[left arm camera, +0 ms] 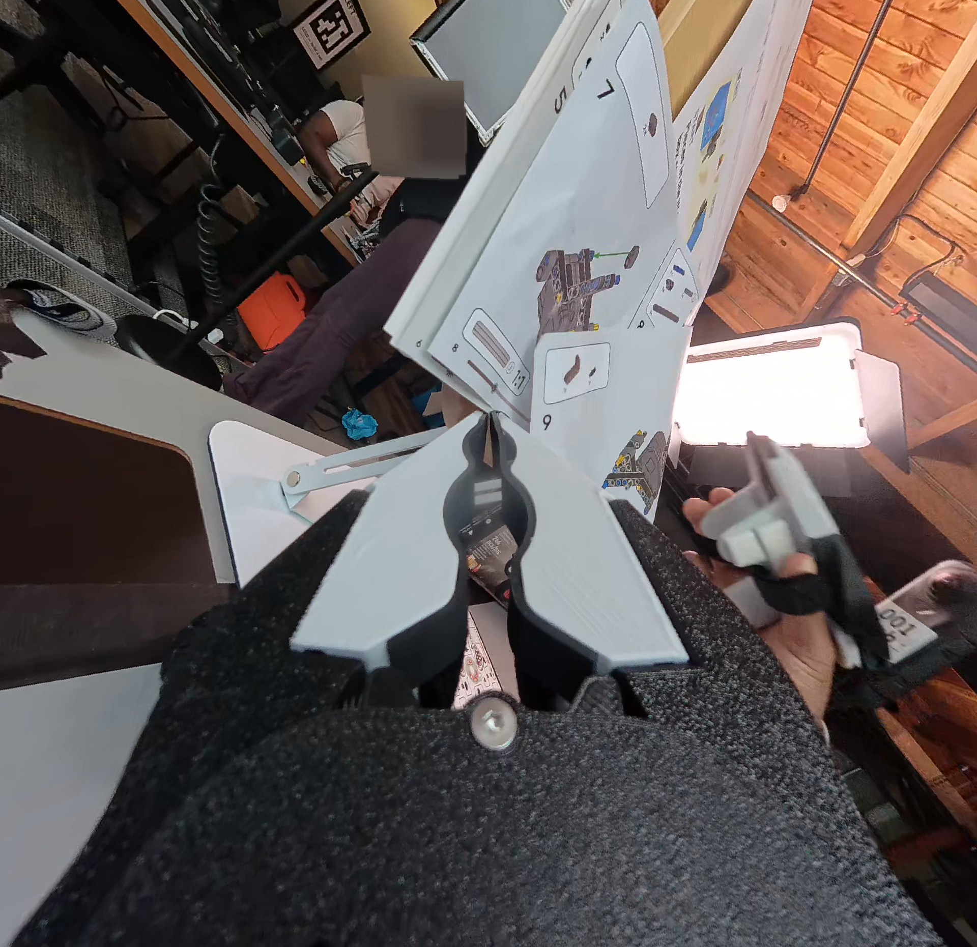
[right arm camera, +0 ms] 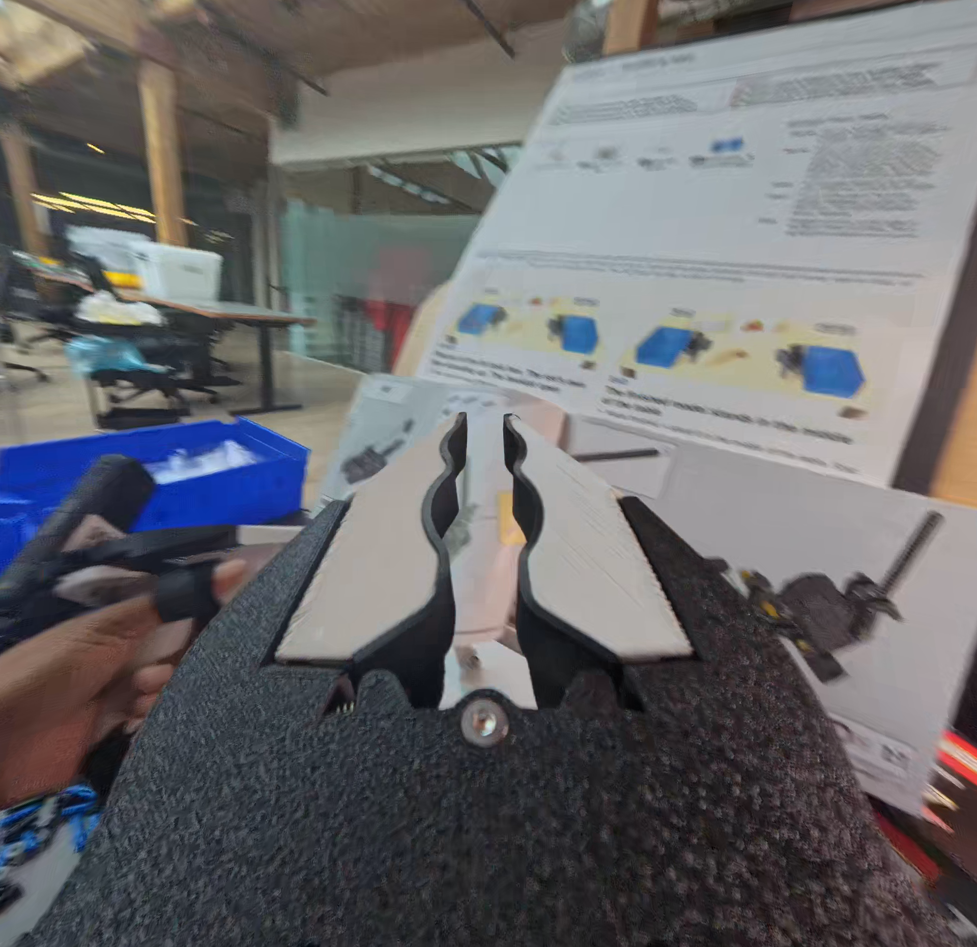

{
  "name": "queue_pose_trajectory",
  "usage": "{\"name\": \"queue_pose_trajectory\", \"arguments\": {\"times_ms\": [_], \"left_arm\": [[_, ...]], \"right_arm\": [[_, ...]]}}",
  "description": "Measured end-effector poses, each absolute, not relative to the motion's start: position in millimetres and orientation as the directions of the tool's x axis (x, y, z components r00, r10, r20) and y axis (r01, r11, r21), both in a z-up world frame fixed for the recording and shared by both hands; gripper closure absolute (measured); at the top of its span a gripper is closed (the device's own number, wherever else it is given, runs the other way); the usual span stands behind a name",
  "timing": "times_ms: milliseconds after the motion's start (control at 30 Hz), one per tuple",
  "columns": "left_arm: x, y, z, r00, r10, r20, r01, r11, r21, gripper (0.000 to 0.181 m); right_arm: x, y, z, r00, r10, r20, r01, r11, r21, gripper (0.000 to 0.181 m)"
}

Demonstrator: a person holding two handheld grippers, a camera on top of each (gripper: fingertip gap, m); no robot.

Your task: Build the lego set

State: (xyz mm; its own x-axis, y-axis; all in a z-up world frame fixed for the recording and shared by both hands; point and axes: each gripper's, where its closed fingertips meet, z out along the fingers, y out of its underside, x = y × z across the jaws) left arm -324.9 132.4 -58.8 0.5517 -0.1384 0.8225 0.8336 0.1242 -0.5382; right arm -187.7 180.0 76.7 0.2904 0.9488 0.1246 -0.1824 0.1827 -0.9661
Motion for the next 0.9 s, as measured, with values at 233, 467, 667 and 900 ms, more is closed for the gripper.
{"name": "queue_pose_trajectory", "arguments": {"times_ms": [233, 467, 667, 900], "left_arm": [[-322.6, 132.7, -60.4, 0.548, -0.136, 0.825, 0.836, 0.135, -0.533, 0.181], [-328.4, 124.3, -67.4, 0.422, -0.209, 0.882, 0.903, 0.182, -0.389, 0.181], [-321.6, 123.2, -79.9, 0.361, -0.242, 0.900, 0.930, 0.163, -0.329, 0.181], [-316.7, 114.5, -53.0, 0.557, -0.224, 0.800, 0.827, 0.245, -0.506, 0.181]], "right_arm": [[-234.0, 211.8, -13.3, 0.277, 0.913, 0.300, 0.249, 0.233, -0.940, 0.129], [-258.8, 210.5, -4.3, 0.402, 0.806, 0.434, 0.271, 0.348, -0.897, 0.129], [-268.1, 210.8, -6.5, 0.448, 0.794, 0.411, 0.288, 0.307, -0.907, 0.126], [-270.1, 208.7, -12.0, 0.419, 0.764, 0.491, 0.349, 0.364, -0.864, 0.119]]}}
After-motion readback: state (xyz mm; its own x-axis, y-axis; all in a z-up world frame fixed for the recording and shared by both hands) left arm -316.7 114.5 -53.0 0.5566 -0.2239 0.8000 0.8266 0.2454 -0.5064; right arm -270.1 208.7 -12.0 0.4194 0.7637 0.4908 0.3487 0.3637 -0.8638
